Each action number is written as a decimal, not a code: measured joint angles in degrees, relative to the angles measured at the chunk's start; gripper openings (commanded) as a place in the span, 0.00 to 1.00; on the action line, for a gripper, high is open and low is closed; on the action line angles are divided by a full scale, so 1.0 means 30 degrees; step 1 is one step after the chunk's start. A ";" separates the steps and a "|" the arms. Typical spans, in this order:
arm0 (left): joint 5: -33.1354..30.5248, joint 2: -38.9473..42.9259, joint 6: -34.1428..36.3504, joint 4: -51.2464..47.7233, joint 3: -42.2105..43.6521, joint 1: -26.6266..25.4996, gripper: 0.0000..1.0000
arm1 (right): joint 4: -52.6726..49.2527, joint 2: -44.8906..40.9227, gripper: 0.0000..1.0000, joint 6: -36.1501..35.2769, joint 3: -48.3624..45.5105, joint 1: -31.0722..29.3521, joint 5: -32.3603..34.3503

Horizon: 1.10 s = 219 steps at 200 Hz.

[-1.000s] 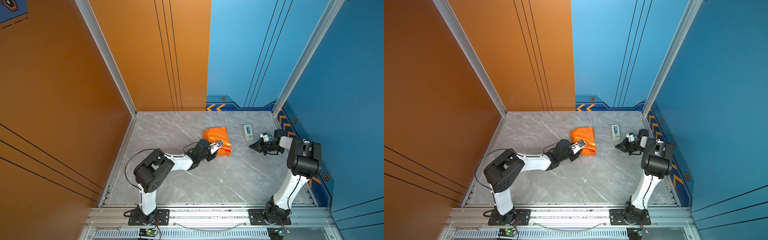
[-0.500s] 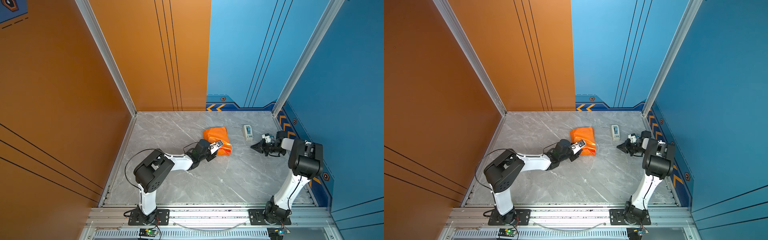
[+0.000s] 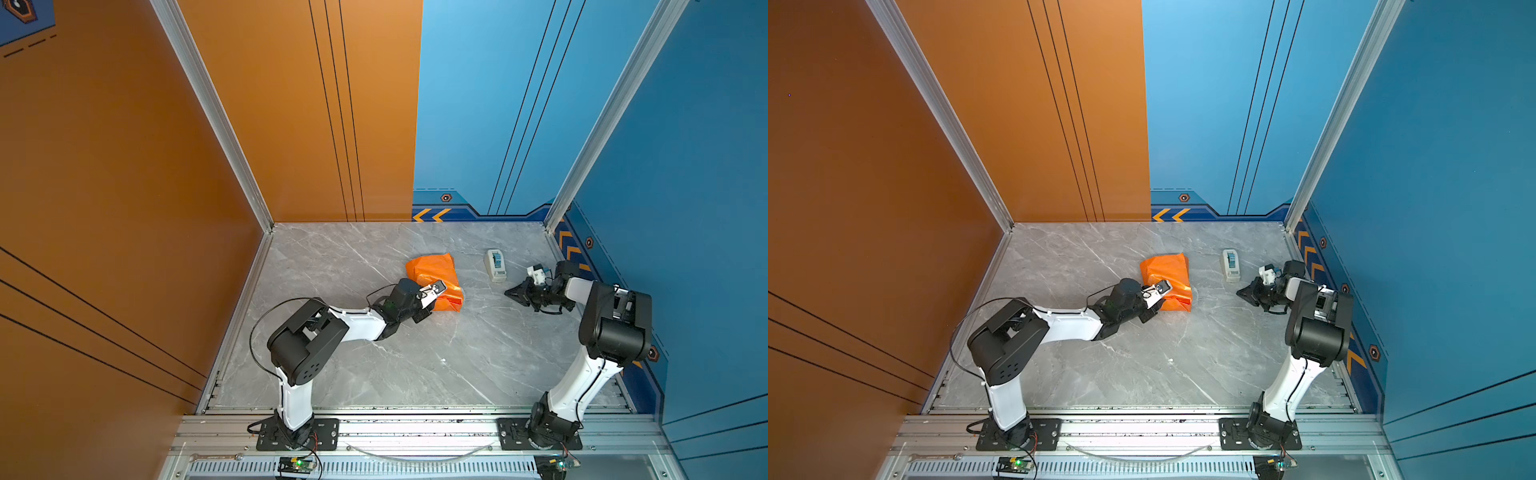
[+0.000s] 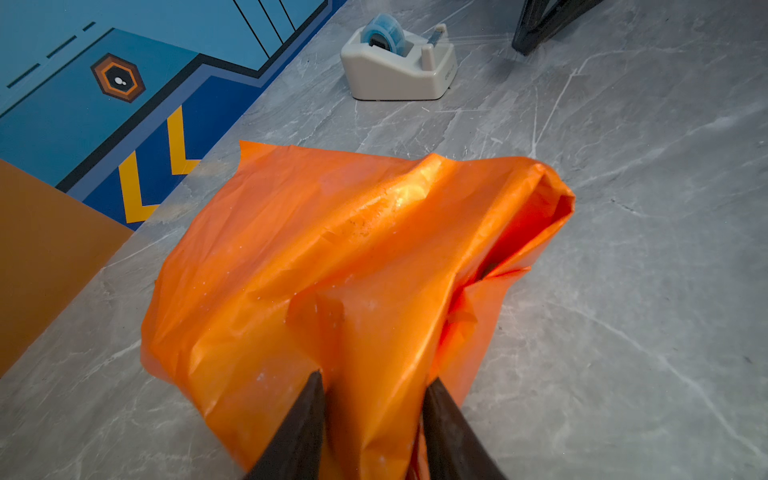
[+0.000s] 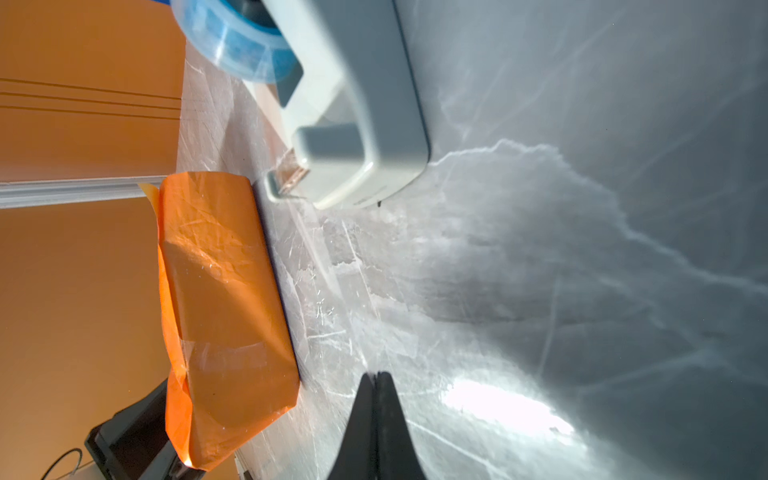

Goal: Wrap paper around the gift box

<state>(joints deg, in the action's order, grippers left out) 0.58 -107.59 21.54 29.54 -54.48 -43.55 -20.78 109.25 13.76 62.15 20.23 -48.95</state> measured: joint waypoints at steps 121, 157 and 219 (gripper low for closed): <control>0.0007 0.0000 0.0007 0.0000 0.0000 0.0000 0.39 | 0.0284 -0.1690 0.00 -0.1158 -0.1384 -0.0634 0.2951; 0.0029 0.0000 0.0007 0.0007 0.0000 0.0000 0.40 | -0.2419 -0.1632 0.00 -0.1078 -0.2200 -0.0984 0.3147; 0.0029 0.0007 0.0007 0.0015 0.0015 0.0000 0.40 | -0.3563 -0.1953 0.09 -0.0940 -0.2215 -0.1311 0.2878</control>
<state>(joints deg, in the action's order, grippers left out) 0.67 -107.57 21.56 29.58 -54.43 -43.55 -31.46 103.39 10.94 55.51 16.29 -40.32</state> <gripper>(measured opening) 0.395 0.049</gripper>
